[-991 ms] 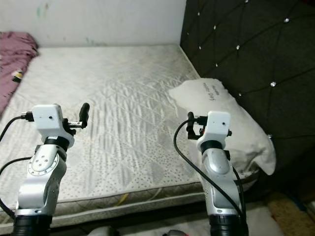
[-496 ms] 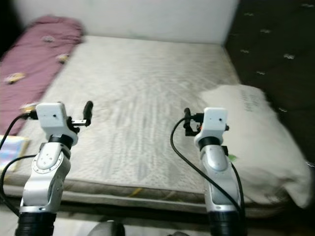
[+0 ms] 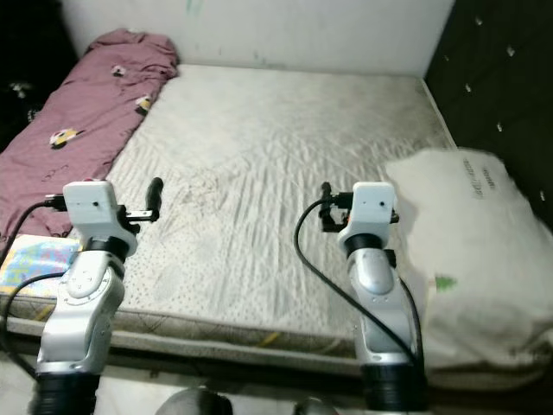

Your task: Clean up the room

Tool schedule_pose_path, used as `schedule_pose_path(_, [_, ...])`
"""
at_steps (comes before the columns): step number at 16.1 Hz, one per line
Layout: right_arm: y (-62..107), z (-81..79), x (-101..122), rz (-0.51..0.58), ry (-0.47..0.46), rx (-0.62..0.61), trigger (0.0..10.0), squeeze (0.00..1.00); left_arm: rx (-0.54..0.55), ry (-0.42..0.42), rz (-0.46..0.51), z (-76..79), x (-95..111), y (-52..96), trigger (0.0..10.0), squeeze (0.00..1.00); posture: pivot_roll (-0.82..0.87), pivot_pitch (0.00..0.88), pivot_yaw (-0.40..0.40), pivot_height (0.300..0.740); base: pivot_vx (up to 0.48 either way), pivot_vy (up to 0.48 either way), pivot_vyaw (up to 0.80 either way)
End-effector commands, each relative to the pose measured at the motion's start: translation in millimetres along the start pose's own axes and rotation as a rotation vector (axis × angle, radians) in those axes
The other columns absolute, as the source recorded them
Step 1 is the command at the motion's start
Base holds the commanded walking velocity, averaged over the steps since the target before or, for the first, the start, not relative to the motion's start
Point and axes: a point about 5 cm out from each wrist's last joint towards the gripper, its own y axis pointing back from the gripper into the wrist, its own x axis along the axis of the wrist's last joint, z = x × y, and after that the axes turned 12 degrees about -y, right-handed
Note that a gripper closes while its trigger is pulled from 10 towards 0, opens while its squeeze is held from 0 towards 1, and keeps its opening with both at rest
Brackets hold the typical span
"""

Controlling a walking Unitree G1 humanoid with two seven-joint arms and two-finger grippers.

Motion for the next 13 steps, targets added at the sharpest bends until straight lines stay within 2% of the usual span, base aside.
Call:
schedule_pose_path(1, [-0.1, 0.1, -1, -0.001, -0.007, -0.002, 10.0, 0.00, -0.010, -0.006, 0.008, -3.4, 0, 0.7, 10.0, 0.00, 0.00, 0.000, 0.002, 0.740, 0.000, 0.476, 0.00])
schedule_pose_path(2, [0.0, -1.6, -1, 0.004, -0.028, 0.014, 10.0, 0.00, -0.011, -0.006, 0.010, -4.2, 1, 0.0, 10.0, 0.00, 0.00, 0.000, 0.004, 0.740, 0.000, 0.476, 0.00])
schedule_pose_path(7, [-0.2, -4.5, 0, 0.012, 0.012, 0.021, 10.0, 0.00, -0.016, 0.007, 0.008, -6.1, 0, 0.4, 10.0, 0.00, 0.00, 0.000, 0.006, 0.740, 0.000, 0.476, 0.00])
schedule_pose_path(9, [1.2, 1.1, -3, -0.001, 0.076, -0.026, 10.0, 0.00, -0.020, 0.019, 0.008, -4.7, 0, 1.1, 10.0, 0.00, 0.00, 0.000, 0.002, 0.740, 0.000, 0.476, 0.00])
schedule_pose_path(10, [2.4, 2.4, -5, -0.012, 0.026, -0.018, 10.0, 0.00, -0.029, 0.029, 0.002, -3.3, 0, 1.3, 10.0, 0.00, 0.00, 0.000, 0.002, 0.740, 0.000, 0.476, 0.00])
schedule_pose_path(13, [0.1, 7.1, -7, -0.037, 0.064, -0.059, 10.0, 0.00, -0.038, 0.029, 0.002, -2.3, 0, 1.6, 10.0, 0.00, 0.00, 0.000, 0.000, 0.740, 0.000, 0.476, 0.00])
